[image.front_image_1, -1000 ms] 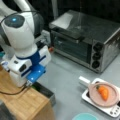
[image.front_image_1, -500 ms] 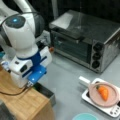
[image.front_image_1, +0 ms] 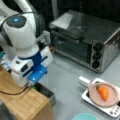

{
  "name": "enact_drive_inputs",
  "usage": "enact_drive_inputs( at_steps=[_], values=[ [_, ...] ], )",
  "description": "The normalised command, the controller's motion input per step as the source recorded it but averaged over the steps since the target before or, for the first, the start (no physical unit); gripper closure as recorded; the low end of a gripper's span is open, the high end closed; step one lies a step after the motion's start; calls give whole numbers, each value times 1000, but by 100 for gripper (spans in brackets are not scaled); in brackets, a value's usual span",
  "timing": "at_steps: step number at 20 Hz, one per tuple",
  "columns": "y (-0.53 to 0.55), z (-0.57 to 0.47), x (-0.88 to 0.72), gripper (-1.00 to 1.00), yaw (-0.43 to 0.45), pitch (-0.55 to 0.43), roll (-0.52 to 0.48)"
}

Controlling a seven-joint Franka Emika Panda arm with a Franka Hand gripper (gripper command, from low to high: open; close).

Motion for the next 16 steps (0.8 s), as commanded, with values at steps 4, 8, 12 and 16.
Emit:
enact_drive_inputs(
  at_steps=[4,8,12,16],
  values=[
    [253,-75,-66,-100,-55,1,-59],
    [192,-56,-61,-100,-52,-8,-45],
    [157,-30,-58,-100,-45,-7,-34],
    [169,-13,-55,-100,-52,-3,-29]
  ],
)
